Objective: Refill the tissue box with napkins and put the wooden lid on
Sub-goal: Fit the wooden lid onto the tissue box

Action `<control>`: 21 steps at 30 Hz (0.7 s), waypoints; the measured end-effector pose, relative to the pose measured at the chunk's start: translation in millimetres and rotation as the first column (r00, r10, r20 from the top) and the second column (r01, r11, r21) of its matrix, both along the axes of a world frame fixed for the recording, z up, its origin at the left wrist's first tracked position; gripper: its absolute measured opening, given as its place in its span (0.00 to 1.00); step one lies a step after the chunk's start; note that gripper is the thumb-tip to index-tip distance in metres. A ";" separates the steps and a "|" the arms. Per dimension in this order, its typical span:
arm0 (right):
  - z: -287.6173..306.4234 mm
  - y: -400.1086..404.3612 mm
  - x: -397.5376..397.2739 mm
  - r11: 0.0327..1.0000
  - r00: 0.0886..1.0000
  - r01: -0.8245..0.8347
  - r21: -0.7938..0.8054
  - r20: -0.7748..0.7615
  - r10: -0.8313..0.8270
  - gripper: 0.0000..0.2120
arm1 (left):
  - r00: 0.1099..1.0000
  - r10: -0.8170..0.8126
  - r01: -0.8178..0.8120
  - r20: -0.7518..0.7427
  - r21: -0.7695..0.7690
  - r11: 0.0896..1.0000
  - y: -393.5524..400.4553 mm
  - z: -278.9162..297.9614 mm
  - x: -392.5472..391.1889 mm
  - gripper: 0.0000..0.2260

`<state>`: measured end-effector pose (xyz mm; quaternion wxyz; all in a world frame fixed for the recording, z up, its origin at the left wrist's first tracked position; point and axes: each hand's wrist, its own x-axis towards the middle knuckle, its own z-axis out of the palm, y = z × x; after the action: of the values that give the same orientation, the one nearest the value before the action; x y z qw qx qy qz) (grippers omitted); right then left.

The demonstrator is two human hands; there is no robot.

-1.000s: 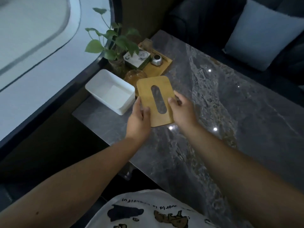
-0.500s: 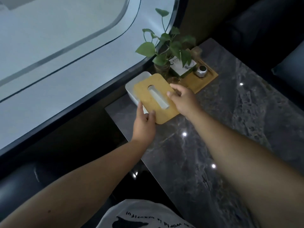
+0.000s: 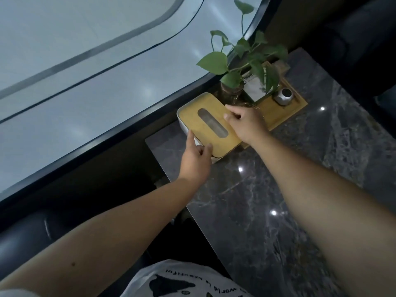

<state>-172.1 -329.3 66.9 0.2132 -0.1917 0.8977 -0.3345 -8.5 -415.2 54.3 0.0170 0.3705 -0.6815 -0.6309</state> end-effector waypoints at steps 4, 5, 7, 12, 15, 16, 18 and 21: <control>-2.5 -2.6 -1.0 0.998 0.996 -0.042 0.036 -0.074 0.045 0.19 | 1.000 -0.008 0.008 0.007 -0.019 1.000 -3.5 -2.9 -0.9 0.31; -3.0 -3.2 -0.9 0.998 0.995 -0.046 0.038 -0.086 0.049 0.19 | 1.000 -0.010 0.010 0.003 -0.020 1.000 -4.2 -3.3 -1.0 0.31; -3.3 -4.7 -0.7 0.998 0.992 -0.054 0.045 -0.114 0.059 0.19 | 1.000 -0.013 0.013 0.002 -0.025 1.000 -5.2 -3.4 -1.6 0.31; -3.8 -8.4 -0.1 0.993 0.977 -0.077 0.090 -0.190 0.093 0.19 | 1.000 -0.014 0.016 0.027 -0.048 0.999 -7.7 -2.5 -3.5 0.32; -4.3 -9.6 1.1 0.987 0.961 -0.097 0.130 -0.246 0.127 0.19 | 0.999 -0.021 0.023 0.049 -0.056 0.998 -8.8 -1.5 -3.3 0.32; -4.7 -9.8 1.4 0.984 0.954 -0.104 0.143 -0.265 0.139 0.19 | 0.998 -0.023 0.027 0.056 -0.061 0.998 -8.9 -1.2 -2.9 0.32; -5.9 -10.6 1.6 0.977 0.939 -0.119 0.175 -0.299 0.168 0.19 | 0.998 -0.027 0.032 0.064 -0.073 0.997 -8.7 -0.8 -2.7 0.32; -8.3 -11.8 1.3 0.962 0.915 -0.129 0.239 -0.347 0.209 0.19 | 0.996 -0.035 0.042 0.080 -0.089 0.995 -8.8 0.1 -2.8 0.31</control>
<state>-170.8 -341.1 58.7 0.0883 -0.3045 0.9320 -0.1756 -11.2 -424.0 54.4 -0.0055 0.3806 -0.7165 -0.5845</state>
